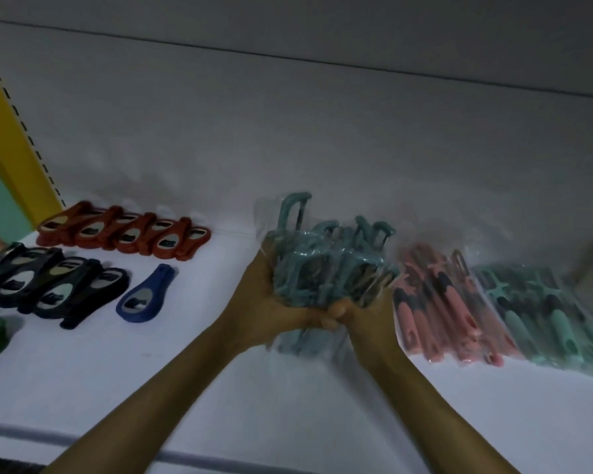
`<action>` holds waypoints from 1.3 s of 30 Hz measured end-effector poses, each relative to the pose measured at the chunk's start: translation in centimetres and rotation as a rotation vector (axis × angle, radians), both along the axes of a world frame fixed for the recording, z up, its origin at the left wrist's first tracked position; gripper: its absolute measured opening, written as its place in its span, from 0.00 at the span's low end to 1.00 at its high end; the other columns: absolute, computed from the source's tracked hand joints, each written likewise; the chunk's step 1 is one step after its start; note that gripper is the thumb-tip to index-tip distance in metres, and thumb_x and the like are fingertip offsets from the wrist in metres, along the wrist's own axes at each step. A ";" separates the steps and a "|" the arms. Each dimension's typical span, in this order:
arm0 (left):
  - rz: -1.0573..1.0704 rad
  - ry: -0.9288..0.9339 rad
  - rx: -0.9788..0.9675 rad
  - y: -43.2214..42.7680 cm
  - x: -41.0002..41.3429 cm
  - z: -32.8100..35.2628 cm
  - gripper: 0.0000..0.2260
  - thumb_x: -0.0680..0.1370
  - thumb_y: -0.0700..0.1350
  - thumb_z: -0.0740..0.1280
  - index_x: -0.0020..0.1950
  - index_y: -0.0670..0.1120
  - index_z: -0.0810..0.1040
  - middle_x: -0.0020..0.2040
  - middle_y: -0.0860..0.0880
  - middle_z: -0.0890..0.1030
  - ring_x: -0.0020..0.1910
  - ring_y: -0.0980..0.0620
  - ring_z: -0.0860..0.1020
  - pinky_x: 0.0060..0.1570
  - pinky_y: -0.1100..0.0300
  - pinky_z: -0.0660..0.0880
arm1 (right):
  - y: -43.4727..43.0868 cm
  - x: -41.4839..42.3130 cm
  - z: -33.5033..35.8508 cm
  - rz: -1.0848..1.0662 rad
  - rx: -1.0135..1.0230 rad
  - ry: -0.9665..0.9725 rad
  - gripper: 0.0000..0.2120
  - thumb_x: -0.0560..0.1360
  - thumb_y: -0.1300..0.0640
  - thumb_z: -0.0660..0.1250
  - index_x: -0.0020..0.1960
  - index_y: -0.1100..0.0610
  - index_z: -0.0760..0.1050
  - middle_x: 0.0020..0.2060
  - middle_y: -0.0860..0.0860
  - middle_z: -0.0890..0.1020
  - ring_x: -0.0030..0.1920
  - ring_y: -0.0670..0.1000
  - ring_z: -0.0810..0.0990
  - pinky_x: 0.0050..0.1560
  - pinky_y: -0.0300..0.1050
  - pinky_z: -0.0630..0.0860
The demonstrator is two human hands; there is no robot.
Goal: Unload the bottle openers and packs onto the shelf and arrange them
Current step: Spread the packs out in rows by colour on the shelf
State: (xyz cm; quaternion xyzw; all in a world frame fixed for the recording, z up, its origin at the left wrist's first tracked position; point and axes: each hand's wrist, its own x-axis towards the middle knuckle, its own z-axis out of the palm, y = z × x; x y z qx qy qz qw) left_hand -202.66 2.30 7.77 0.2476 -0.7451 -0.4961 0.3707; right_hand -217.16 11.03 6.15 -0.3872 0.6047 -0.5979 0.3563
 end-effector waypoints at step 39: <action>0.171 -0.269 -0.295 -0.1 -10.4 1.0 0.20 0.78 0.44 0.64 0.69 0.41 0.69 0.68 0.42 0.72 0.66 0.43 0.71 0.64 0.59 0.64 | -0.4 -4.6 5.1 -0.386 0.088 0.344 0.15 0.76 0.60 0.65 0.62 0.61 0.75 0.58 0.57 0.79 0.59 0.55 0.77 0.63 0.46 0.72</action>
